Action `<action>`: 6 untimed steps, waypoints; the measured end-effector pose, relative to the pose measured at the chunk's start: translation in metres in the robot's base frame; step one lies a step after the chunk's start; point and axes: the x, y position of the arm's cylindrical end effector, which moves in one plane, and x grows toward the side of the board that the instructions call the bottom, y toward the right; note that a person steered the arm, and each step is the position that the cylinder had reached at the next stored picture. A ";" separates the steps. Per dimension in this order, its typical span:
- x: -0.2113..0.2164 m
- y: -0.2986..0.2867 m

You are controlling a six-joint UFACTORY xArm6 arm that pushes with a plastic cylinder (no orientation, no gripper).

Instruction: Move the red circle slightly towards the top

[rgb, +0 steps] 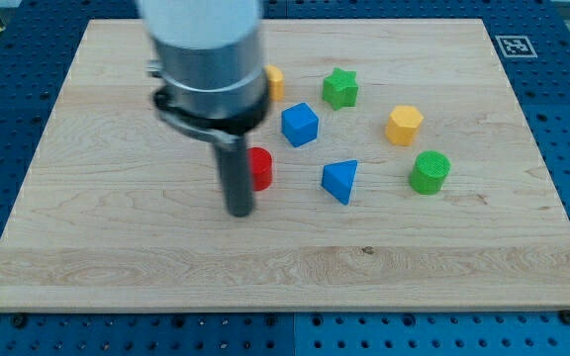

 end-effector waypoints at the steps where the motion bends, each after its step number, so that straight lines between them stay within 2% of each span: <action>1: 0.000 0.029; 4: 0.000 0.016; 6: -0.022 0.016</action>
